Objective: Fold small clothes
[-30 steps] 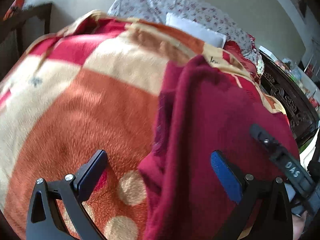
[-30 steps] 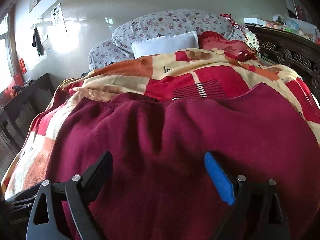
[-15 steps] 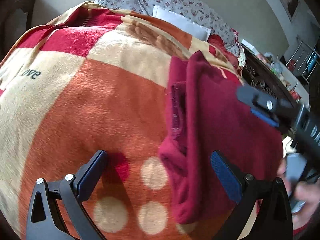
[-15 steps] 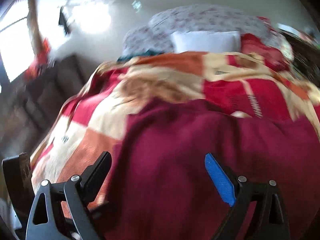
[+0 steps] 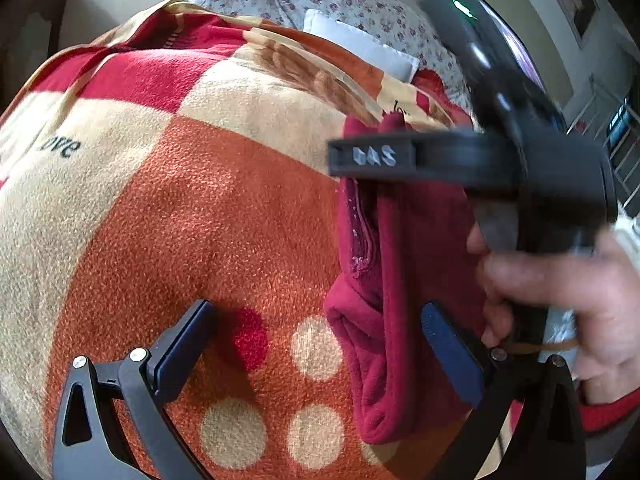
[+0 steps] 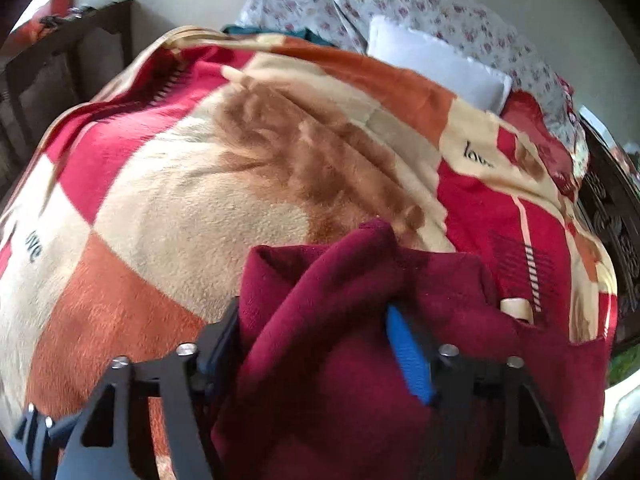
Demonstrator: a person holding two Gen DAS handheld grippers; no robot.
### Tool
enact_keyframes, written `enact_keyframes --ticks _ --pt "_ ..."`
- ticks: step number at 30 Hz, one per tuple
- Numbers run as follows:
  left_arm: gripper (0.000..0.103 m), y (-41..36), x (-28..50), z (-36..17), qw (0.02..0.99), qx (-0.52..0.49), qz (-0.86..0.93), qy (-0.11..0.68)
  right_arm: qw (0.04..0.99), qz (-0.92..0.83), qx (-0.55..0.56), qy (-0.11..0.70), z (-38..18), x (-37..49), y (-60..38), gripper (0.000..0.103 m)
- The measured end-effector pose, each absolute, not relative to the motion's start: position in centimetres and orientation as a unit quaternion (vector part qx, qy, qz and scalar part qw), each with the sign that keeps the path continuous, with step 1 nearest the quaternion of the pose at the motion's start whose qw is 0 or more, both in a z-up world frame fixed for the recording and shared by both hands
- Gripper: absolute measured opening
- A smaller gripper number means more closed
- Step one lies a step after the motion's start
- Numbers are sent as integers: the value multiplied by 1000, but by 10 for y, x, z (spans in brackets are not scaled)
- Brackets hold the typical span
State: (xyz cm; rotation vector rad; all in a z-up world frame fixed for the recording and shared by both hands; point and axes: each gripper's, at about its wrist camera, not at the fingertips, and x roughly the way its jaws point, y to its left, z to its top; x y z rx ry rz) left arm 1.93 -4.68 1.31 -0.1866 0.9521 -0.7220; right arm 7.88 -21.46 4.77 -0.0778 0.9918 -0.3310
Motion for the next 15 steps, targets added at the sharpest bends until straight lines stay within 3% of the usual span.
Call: enact_keyframes --ticks 1,3,5,15 --pt "103 -47 19 13 824 -91 -338 446 871 -150 -37 466 51 74 -216 56" --pt "103 -49 16 14 828 -87 -336 441 885 -125 4 448 62 60 -227 31" --pt "103 -55 12 14 827 -71 -344 438 896 -98 58 429 76 44 -240 24" --pt "102 -78 1 13 807 -49 -393 438 917 -64 100 381 108 1 -254 19"
